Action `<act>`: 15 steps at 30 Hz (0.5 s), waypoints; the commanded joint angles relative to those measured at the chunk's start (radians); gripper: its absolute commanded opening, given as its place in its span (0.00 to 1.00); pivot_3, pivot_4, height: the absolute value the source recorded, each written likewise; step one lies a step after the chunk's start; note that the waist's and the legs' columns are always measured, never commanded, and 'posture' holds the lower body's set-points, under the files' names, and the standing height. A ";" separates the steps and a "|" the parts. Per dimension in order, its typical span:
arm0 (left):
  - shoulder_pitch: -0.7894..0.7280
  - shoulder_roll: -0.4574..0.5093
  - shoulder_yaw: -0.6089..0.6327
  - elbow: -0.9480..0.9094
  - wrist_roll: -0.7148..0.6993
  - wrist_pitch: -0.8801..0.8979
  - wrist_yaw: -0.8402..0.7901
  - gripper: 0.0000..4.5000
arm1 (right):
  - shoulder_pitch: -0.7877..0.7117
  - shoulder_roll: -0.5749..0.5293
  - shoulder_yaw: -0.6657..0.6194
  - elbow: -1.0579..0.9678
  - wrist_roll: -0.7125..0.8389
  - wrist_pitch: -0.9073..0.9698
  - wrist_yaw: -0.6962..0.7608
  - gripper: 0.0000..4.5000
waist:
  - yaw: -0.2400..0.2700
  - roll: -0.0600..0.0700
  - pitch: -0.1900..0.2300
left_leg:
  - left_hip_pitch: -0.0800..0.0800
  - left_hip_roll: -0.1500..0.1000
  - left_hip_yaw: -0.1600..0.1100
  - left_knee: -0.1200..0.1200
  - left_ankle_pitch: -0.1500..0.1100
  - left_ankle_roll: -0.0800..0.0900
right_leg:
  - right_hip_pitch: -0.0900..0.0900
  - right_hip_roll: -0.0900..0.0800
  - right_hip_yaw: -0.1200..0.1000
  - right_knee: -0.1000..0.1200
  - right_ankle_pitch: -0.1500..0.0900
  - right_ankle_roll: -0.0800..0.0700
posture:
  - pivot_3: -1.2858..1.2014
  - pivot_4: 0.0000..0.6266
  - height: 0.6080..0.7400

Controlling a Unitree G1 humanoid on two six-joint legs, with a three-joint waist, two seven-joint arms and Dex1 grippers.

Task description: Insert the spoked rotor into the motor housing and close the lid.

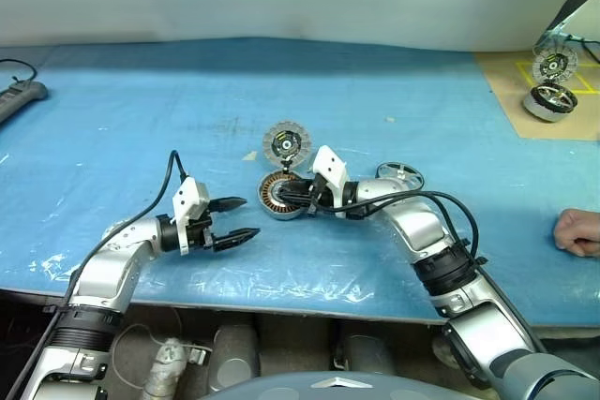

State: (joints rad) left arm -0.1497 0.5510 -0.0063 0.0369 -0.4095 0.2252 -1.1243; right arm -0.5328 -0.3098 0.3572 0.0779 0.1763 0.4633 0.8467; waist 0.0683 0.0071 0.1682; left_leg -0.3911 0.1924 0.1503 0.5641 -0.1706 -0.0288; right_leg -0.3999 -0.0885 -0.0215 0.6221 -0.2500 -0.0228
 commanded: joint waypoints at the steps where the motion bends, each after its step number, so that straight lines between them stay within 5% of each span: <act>1: 0.005 0.011 0.016 -0.046 -0.008 -0.011 0.007 0.89 | -0.017 0.009 0.012 0.013 -0.023 -0.053 0.015 0.25 | -0.001 0.000 0.000 | 0.000 0.000 0.000 0.000 0.000 0.000 | 0.000 0.000 0.000 0.000 0.000 0.000 | 0.52 0.24 1.00; 15: -0.019 0.002 -0.003 -0.034 -0.001 -0.009 0.016 0.89 | -0.046 0.033 -0.001 0.072 -0.051 -0.090 0.003 0.25 | -0.002 0.000 0.000 | 0.000 0.000 0.000 0.000 0.000 0.000 | 0.000 0.000 0.000 0.001 0.000 0.000 | 0.52 0.24 1.00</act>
State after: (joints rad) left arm -0.1602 0.5503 -0.0090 0.0227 -0.4093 0.2267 -1.1073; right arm -0.5675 -0.2832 0.3655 0.1637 0.1332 0.3947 0.8488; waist 0.0666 0.0071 0.1682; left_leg -0.3908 0.1924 0.1503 0.5645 -0.1706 -0.0287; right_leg -0.4001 -0.0884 -0.0214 0.6230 -0.2500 -0.0229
